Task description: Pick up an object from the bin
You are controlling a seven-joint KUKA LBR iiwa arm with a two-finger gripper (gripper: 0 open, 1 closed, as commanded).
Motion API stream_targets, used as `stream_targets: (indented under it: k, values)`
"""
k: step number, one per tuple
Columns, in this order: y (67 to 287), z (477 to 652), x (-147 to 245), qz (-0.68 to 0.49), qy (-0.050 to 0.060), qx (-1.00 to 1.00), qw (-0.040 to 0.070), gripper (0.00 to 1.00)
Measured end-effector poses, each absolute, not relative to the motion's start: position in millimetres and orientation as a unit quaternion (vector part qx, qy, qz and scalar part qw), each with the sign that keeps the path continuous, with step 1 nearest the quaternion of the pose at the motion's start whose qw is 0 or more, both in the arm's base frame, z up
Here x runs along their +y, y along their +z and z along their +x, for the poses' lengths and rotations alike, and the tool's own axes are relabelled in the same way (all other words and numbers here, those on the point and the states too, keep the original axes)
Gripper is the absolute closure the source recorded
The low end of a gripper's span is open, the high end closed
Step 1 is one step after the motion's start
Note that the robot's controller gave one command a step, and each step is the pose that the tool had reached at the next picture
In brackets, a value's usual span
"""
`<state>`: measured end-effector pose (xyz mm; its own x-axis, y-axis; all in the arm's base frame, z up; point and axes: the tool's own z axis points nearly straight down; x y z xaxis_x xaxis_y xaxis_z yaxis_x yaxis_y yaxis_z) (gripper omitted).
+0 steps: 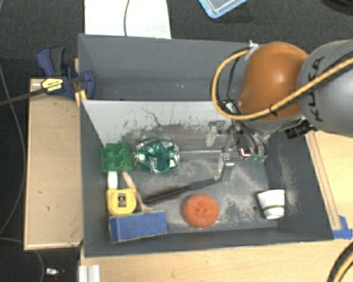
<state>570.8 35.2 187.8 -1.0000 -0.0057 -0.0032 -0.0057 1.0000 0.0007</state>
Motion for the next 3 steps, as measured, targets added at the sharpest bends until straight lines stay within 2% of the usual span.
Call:
stream_targets:
  k: [1, 2, 3]
  values:
    - [187.8, 570.8, 35.2, -0.003, 0.0, 1.0, 0.002, 0.0]
    - [162.7, 550.0, 44.0, -0.042, 0.0, 0.999, 0.007, 0.0]
    - [101.5, 533.1, 55.8, -0.074, 0.0, 0.997, 0.004, 0.0]
